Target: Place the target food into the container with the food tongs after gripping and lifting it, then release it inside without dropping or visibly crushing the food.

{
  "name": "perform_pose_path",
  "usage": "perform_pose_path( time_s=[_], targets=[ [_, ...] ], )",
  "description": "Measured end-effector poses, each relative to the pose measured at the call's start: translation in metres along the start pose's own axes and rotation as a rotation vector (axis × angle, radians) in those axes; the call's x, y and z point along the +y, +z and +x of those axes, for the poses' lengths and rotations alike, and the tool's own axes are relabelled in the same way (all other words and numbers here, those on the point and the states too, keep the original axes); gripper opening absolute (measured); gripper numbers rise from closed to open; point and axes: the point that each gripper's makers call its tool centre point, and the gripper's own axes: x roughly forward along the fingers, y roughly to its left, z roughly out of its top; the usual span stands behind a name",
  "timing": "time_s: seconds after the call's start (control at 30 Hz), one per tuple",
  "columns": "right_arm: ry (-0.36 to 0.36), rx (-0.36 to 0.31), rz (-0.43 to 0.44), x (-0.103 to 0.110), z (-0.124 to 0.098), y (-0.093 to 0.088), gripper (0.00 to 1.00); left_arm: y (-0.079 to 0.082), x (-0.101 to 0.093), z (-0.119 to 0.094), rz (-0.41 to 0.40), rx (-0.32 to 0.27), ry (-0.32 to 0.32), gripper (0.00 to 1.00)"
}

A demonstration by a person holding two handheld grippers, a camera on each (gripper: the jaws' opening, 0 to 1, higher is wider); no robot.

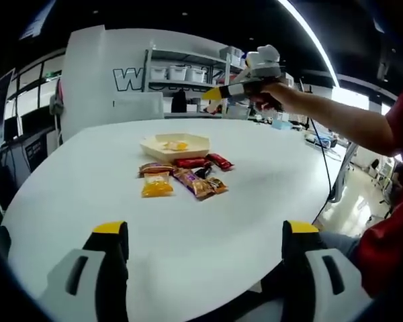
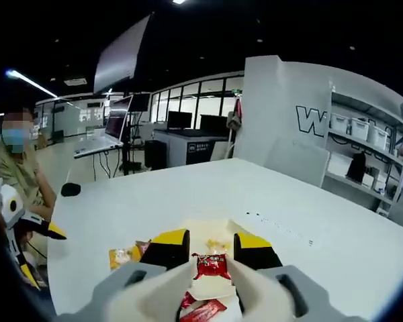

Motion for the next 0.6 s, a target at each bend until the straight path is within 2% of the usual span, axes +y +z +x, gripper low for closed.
perform_pose_path(
  time_s=[0.3, 0.33, 0.6],
  targets=[
    [0.007, -0.011, -0.015, -0.0016, 0.0064, 0.0053, 0.24, 0.0006, 0.0028, -0.0010, 0.001, 0.003, 0.008, 0.92],
    [-0.003, -0.016, -0.054, -0.0038, 0.0085, 0.0066, 0.24, 0.0014, 0.0038, -0.0015, 0.003, 0.003, 0.010, 0.92],
    [-0.004, -0.023, -0.031, -0.0043, 0.0075, 0.0075, 0.25, 0.0018, 0.0036, -0.0009, 0.005, 0.007, 0.010, 0.92]
  ],
)
